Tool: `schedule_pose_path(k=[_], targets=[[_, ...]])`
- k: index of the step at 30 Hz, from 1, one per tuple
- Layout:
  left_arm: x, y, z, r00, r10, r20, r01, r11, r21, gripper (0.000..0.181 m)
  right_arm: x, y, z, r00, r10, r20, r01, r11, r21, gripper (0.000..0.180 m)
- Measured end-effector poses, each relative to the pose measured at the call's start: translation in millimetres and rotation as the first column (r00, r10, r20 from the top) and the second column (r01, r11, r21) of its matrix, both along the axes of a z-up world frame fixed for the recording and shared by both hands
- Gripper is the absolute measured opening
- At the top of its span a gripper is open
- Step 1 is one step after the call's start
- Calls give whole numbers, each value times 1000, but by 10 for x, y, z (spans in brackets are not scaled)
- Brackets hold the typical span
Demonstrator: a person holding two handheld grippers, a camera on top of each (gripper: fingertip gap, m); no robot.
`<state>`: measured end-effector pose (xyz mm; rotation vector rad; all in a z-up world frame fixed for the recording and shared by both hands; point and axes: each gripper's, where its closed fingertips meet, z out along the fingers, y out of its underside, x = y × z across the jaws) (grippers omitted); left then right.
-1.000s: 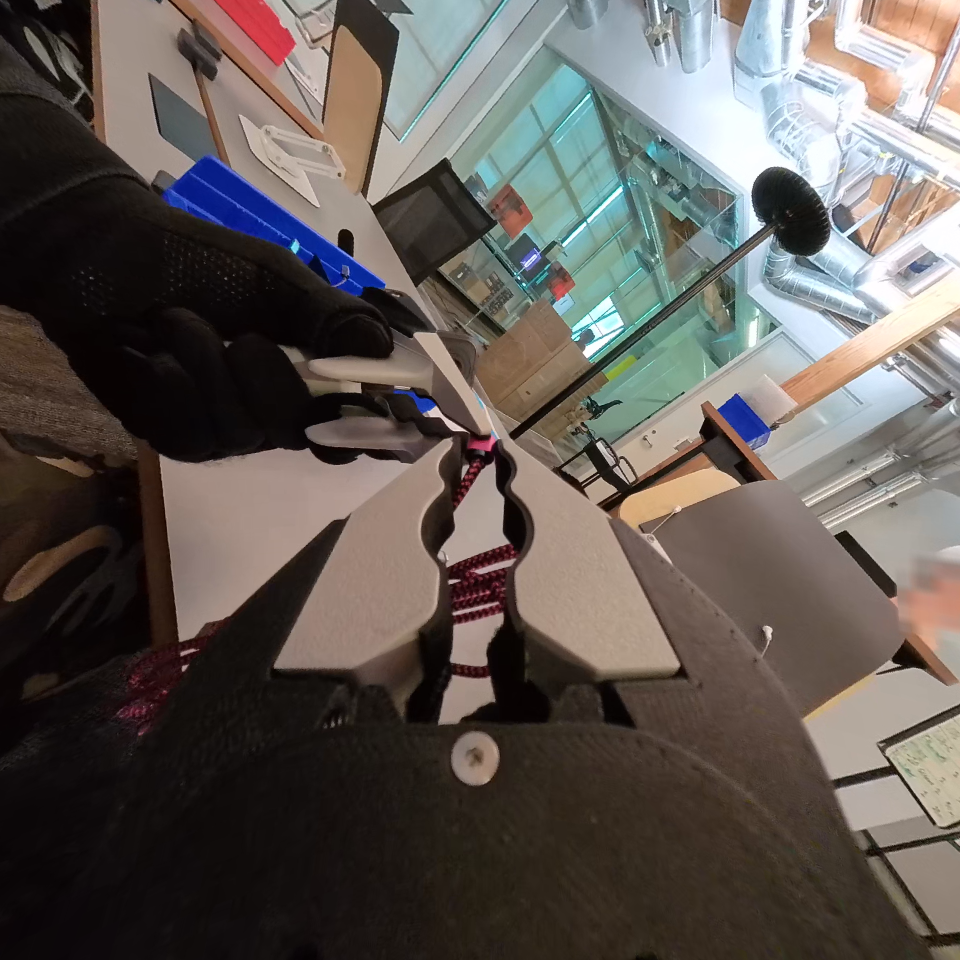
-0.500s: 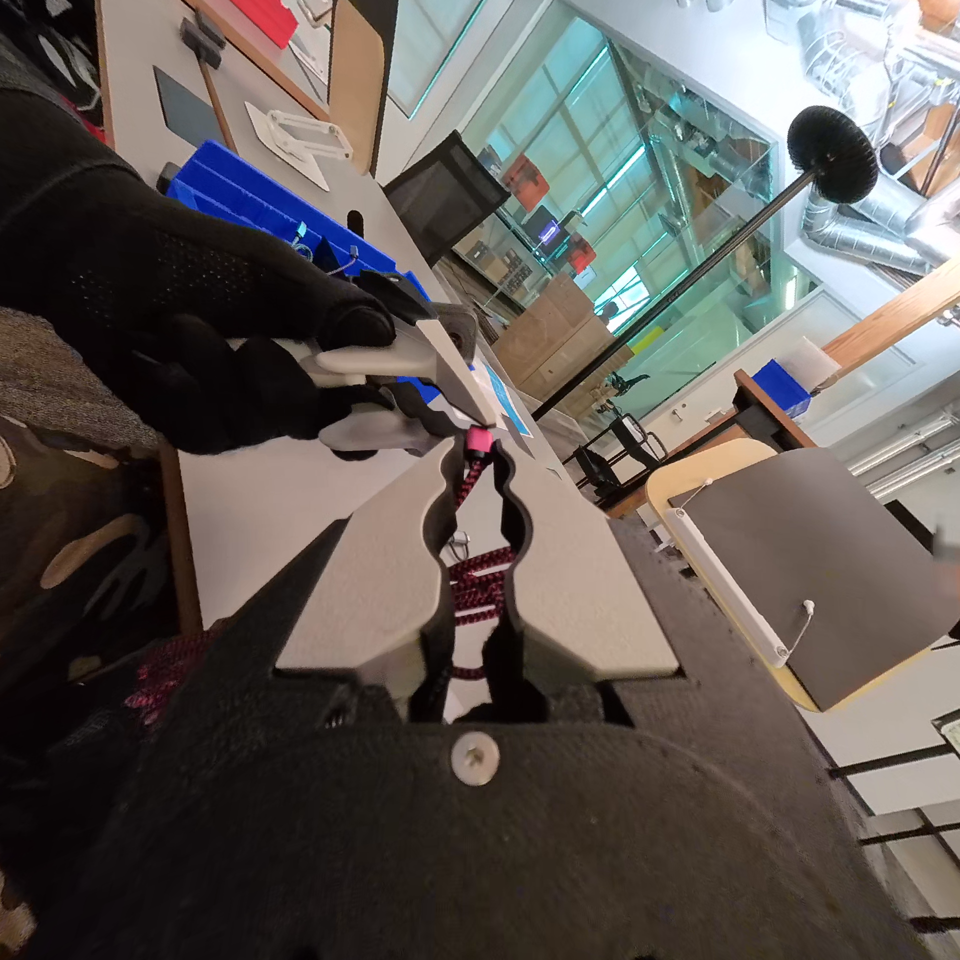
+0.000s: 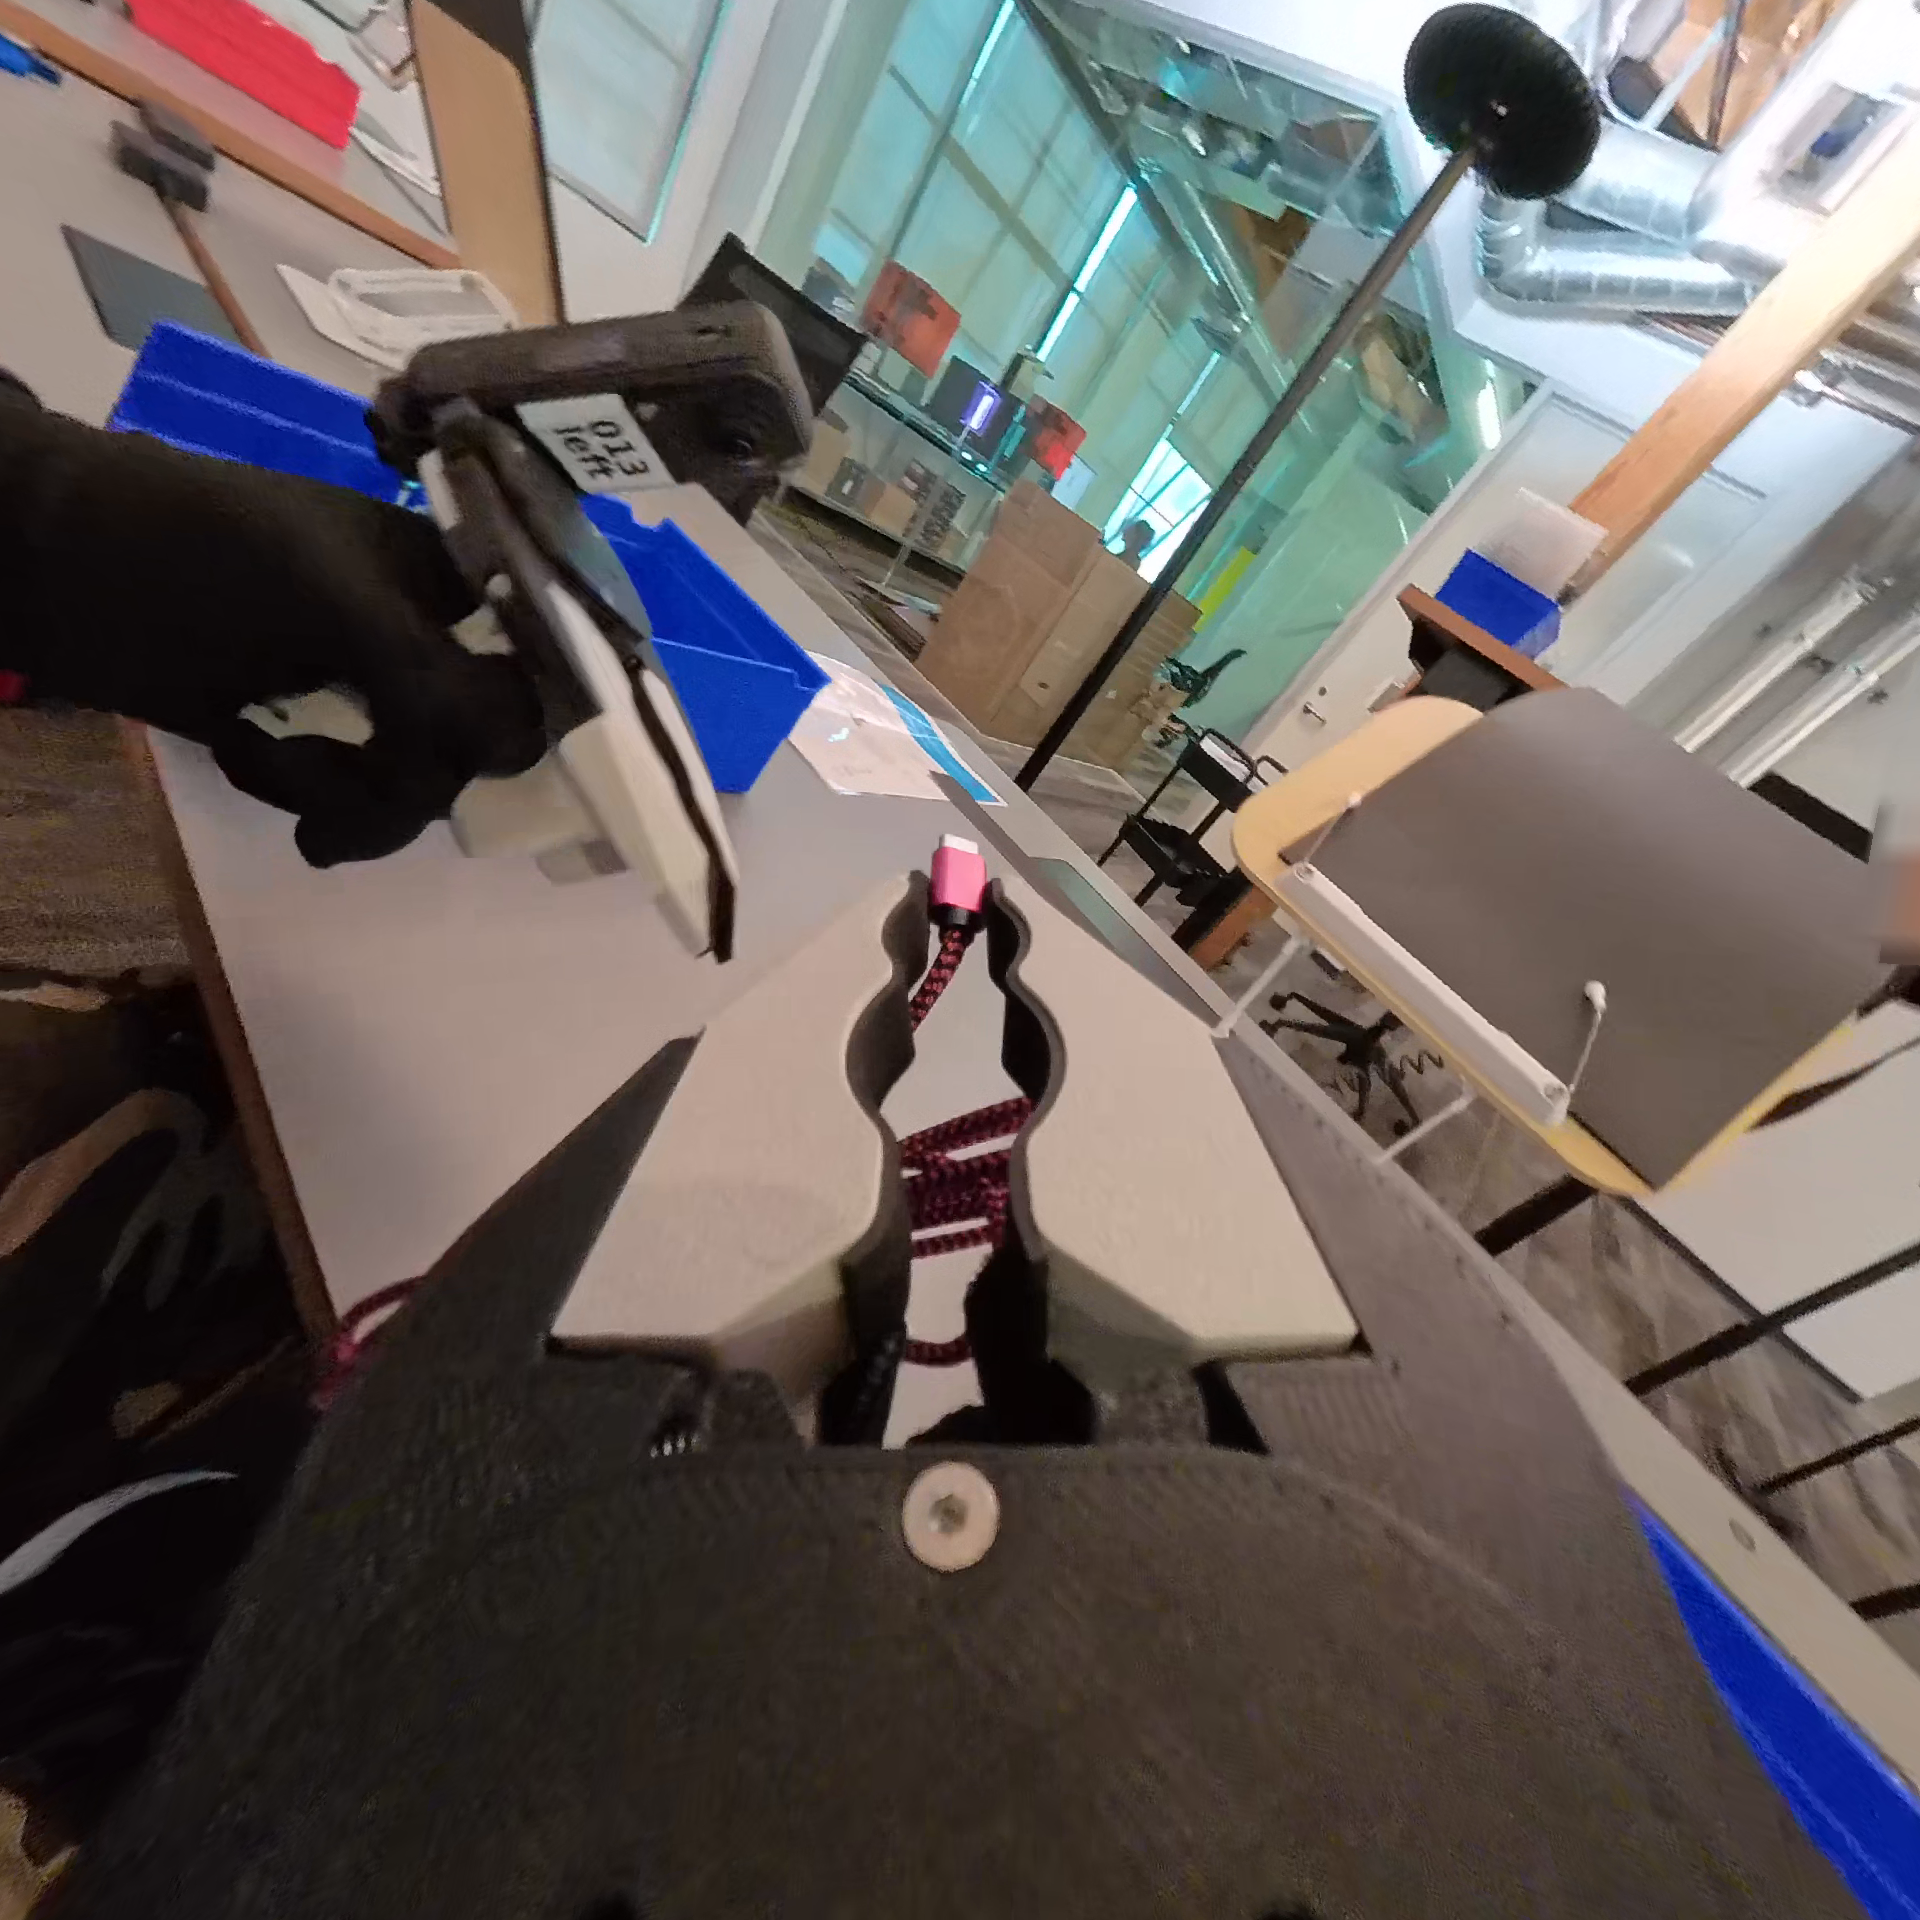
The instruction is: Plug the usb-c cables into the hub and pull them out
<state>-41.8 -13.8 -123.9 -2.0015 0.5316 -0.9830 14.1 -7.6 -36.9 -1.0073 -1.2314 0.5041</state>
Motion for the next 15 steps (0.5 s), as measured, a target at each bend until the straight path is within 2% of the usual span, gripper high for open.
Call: schedule_pose_path(k=[2,6,9,12,14,15], targets=[[-12,62,-178,985,9,-173,-6,1000,17,25,62,94,2,1000,-28,-9,28,999,-17,8],[84,206,-448,935,3,-353,2,1000,14,28,134,207,-35,998,-59,-16,58,997,-43,8],[101,328,-772,863,-17,-506,2,1000,-29,35,142,243,-70,997,-71,-6,70,996,-50,8],[29,449,-1018,788,-11,-616,-17,999,-40,37,146,257,-100,997,-74,2,74,996,-52,8],[-20,472,-1163,750,-33,-661,-21,997,-74,50,145,257,-102,997,-71,-2,71,996,-59,8],[-18,477,-1194,753,-40,-657,-20,996,-83,51,144,258,-101,998,-70,-3,69,996,-62,8]])
